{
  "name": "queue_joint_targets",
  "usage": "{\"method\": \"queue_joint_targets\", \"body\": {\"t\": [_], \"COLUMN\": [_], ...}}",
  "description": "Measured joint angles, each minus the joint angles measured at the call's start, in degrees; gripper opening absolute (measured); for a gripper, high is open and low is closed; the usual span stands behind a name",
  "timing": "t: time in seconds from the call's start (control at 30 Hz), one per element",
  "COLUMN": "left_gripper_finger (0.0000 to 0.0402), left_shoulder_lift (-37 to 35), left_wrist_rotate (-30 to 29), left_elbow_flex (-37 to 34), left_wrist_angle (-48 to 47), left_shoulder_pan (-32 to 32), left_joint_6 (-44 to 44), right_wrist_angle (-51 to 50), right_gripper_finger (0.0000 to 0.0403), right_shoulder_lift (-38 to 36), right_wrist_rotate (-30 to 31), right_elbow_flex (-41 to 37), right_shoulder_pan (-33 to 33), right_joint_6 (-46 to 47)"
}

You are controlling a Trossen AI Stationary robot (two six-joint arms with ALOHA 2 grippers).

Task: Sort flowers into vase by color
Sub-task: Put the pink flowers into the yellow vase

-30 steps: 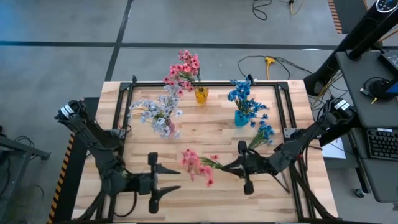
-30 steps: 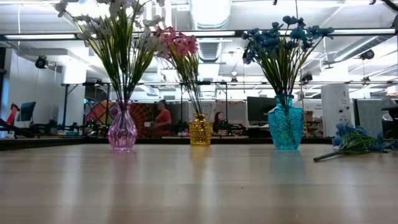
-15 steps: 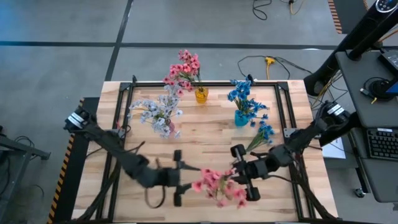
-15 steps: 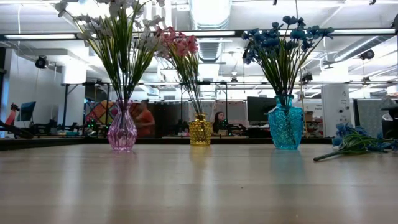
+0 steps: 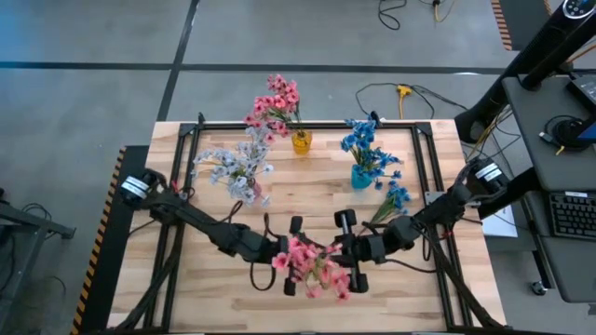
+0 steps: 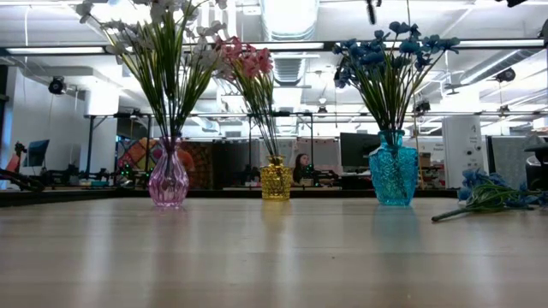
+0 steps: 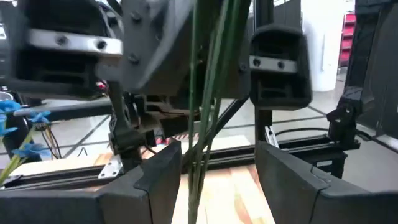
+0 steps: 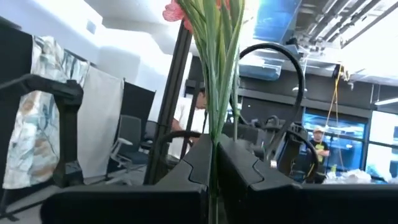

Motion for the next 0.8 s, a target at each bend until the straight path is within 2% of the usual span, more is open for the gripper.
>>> {"method": "queue_joint_targets", "body": {"t": [0.17, 0.27, 0.37, 0.47, 0.53, 0.8], "left_gripper_finger": [0.0182, 0.0162, 0.0112, 0.0038, 0.0012, 0.0007], "left_shoulder_lift": [0.78, 0.76, 0.64, 0.58, 0.43, -1.06], "left_wrist_rotate": [0.0, 0.0, -0.02, -0.43, -0.5, -2.25], "left_elbow_flex": [0.79, 0.75, 0.72, 0.7, 0.7, 0.61], "left_wrist_angle": [0.0, -0.17, -0.68, -2.32, -3.35, -6.98], "left_shoulder_pan": [0.49, 0.6, 0.6, 0.58, 0.58, 0.28], "left_joint_6": [-0.02, 0.5, 0.82, 0.03, -0.78, -1.55], "right_wrist_angle": [0.04, -0.13, -0.51, -0.52, -0.8, -4.29], "right_gripper_finger": [0.0013, 0.0013, 0.0013, 0.0013, 0.0013, 0.0017], "right_shoulder_lift": [1.16, 1.65, 1.75, 1.58, 1.5, 0.36], "right_wrist_rotate": [-0.07, -0.94, -0.94, -0.37, 0.46, 0.62], "right_elbow_flex": [1.91, 2.79, 2.99, 2.89, 2.74, 2.58], "right_shoulder_pan": [-0.06, -0.06, -0.06, -0.06, -0.06, -0.06], "right_joint_6": [-2.38, -2.8, -2.68, -0.28, 0.95, 4.37]}}
